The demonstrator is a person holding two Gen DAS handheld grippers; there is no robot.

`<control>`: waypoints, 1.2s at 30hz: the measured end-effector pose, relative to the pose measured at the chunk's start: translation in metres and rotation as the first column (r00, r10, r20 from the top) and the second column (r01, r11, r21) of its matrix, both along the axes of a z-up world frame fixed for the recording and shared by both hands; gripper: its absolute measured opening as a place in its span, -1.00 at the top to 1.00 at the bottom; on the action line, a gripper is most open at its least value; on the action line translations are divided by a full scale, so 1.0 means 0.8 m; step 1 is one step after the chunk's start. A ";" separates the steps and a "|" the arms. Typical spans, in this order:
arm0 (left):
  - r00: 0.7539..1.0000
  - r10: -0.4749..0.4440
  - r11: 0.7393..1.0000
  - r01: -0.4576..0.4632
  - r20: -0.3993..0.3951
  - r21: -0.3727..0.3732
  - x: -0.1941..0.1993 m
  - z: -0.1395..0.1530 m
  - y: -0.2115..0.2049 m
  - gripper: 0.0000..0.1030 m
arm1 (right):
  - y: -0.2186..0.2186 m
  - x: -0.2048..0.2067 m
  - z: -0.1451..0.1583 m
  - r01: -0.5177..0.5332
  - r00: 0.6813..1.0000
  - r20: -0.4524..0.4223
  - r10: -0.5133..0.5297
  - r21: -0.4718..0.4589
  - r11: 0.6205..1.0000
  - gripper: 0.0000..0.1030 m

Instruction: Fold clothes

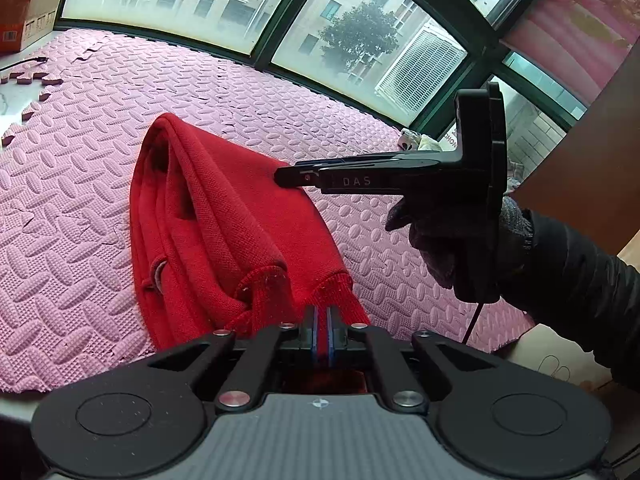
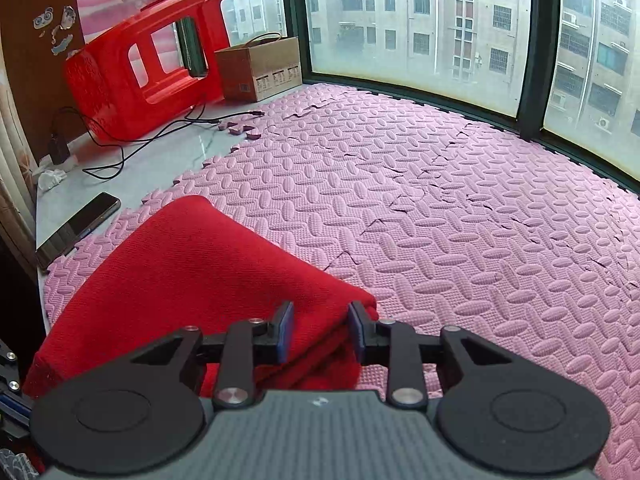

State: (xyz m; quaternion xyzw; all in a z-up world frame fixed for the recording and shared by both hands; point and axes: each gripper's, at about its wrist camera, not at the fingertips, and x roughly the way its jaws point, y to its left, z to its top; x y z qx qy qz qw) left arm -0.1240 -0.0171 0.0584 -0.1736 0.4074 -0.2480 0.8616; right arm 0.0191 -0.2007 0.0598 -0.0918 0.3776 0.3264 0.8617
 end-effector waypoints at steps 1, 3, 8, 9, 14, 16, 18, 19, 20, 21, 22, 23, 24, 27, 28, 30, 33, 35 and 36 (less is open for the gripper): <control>1.000 -0.002 1.000 0.002 -0.002 -0.001 0.000 0.000 0.000 0.89 | 0.001 -0.002 0.006 -0.010 1.000 0.002 0.010 0.007 1.000 0.40; 1.000 -0.005 1.000 0.005 -0.004 -0.003 0.001 -0.002 0.000 0.89 | 0.004 -0.006 0.018 -0.033 0.999 0.007 0.033 0.023 0.999 0.40; 1.000 0.003 1.000 -0.003 -0.008 -0.013 -0.001 -0.003 0.001 0.89 | 0.059 -0.021 0.026 -0.222 0.975 -0.018 0.223 0.066 0.973 0.36; 1.000 0.004 1.000 -0.004 -0.009 -0.015 -0.001 -0.004 0.002 0.89 | 0.073 -0.026 0.022 -0.256 0.966 -0.017 0.257 0.054 0.965 0.36; 1.000 0.008 1.000 -0.008 0.002 -0.018 -0.008 0.001 0.008 0.87 | 0.106 -0.032 0.011 -0.316 0.949 -0.009 0.316 -0.003 0.949 0.36; 1.000 0.000 1.000 0.001 0.025 -0.029 -0.016 0.009 0.018 0.68 | 0.094 -0.022 0.021 -0.288 0.956 -0.031 0.290 0.055 0.956 0.23; 0.999 -0.005 1.000 0.006 0.049 -0.030 -0.028 0.018 0.029 0.40 | 0.078 -0.005 0.030 -0.257 0.964 -0.041 0.261 0.088 0.962 0.00; 0.998 -0.005 1.000 0.007 0.057 -0.023 -0.034 0.021 0.034 0.40 | 0.075 0.000 0.031 -0.246 0.967 -0.044 0.251 0.096 0.965 -0.01; 0.998 -0.005 1.000 0.006 0.064 -0.012 -0.039 0.024 0.039 0.39 | 0.063 0.019 0.034 -0.200 0.976 -0.063 0.209 0.123 0.972 -0.02; 0.998 -0.004 1.000 0.005 0.070 -0.001 -0.045 0.027 0.043 0.31 | 0.056 0.033 0.034 -0.175 0.978 -0.087 0.187 0.135 0.975 -0.04; 0.997 -0.007 1.000 0.006 0.073 0.017 -0.049 0.027 0.045 0.24 | 0.052 0.047 0.031 -0.155 0.979 -0.110 0.171 0.141 0.978 -0.08; 0.997 -0.012 0.999 0.009 0.072 0.040 -0.053 0.026 0.047 0.08 | 0.049 0.054 0.029 -0.144 0.980 -0.118 0.160 0.139 0.980 -0.13; 0.997 -0.017 0.998 0.013 0.072 0.063 -0.057 0.025 0.048 0.02 | 0.047 0.064 0.025 -0.130 0.980 -0.130 0.148 0.136 0.982 -0.15; 0.999 -0.025 0.993 0.021 0.034 0.119 -0.062 0.013 0.048 -0.01 | 0.042 0.099 0.002 -0.073 0.974 -0.205 0.096 0.119 0.990 -0.17; 1.000 -0.021 0.992 0.019 0.018 0.129 -0.062 0.008 0.048 -0.05 | 0.041 0.105 -0.004 -0.063 0.970 -0.226 0.088 0.115 0.991 -0.17; 1.000 -0.022 0.989 0.023 -0.006 0.147 -0.062 -0.001 0.048 -0.10 | 0.037 0.120 -0.021 -0.052 0.957 -0.278 0.081 0.110 0.993 -0.23; 0.998 -0.066 0.983 0.067 -0.012 0.173 -0.063 -0.010 0.038 -0.19 | 0.035 0.131 -0.032 -0.039 0.948 -0.309 0.071 0.111 0.993 -0.28; 0.996 -0.081 0.976 0.084 -0.021 0.199 -0.059 -0.017 0.026 -0.20 | 0.034 0.136 -0.034 -0.050 0.941 -0.329 0.086 0.117 0.992 -0.30; 0.996 -0.080 0.974 0.083 -0.025 0.212 -0.057 -0.020 0.022 -0.20 | 0.034 0.137 -0.034 -0.054 0.939 -0.333 0.090 0.113 0.992 -0.32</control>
